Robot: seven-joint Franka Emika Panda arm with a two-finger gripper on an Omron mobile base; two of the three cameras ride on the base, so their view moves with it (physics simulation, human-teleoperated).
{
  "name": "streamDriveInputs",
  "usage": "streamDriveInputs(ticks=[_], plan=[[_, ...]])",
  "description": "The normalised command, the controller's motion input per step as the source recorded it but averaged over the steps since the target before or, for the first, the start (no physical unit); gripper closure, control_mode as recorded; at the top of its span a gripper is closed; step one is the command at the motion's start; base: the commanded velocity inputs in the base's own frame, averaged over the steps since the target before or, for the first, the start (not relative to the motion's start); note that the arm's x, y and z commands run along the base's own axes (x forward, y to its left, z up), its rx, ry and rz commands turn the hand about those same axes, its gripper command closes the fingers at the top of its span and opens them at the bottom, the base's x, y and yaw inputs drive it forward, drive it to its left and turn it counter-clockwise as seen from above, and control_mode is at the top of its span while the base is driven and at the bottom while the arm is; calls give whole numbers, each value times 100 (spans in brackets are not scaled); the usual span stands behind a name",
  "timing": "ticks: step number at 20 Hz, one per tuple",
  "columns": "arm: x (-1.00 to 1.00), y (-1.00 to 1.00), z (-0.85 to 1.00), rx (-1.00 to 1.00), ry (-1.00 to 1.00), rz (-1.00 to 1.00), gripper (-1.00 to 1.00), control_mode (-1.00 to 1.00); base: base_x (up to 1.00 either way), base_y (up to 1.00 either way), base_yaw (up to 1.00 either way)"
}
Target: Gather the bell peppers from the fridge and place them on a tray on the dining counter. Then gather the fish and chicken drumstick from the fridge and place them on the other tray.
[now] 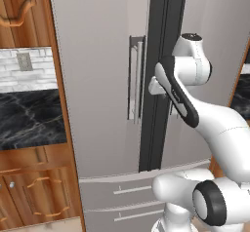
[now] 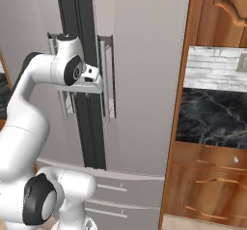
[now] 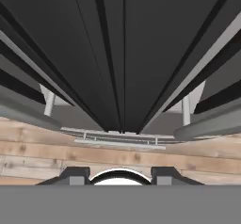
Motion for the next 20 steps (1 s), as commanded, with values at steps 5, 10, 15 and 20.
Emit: streamDriveInputs(ticks=[5,10,15,20], plan=[[-19,-3,0,0,-7,0,-100,-100,0,0,0],[-38,-3,0,0,-31,1,-100,-100,0,0,0],[-25,-1,0,0,-39,-5,-100,-100,0,0,0],[-16,-6,0,0,-31,-5,-100,-100,0,0,0]])
